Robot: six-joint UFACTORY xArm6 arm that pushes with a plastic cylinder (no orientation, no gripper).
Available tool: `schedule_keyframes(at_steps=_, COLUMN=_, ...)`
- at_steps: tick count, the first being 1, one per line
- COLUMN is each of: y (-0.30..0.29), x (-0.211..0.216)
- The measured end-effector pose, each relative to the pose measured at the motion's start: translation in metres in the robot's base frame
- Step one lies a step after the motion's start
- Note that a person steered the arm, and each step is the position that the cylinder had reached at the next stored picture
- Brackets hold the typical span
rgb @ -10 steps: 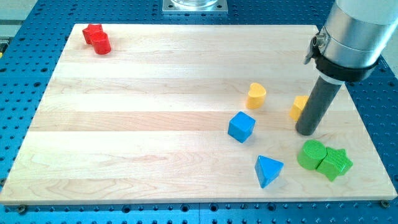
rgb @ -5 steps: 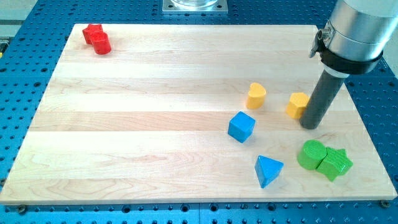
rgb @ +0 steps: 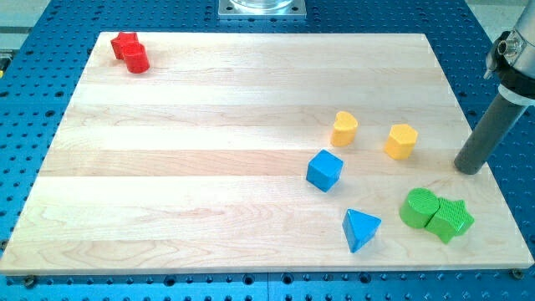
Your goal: Slide the heart into the hexagon
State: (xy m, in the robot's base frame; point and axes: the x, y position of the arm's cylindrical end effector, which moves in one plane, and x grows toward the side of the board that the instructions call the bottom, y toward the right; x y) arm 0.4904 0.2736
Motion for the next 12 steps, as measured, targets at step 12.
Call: schedule_keyframes(at_steps=12, y=-0.158, x=-0.062)
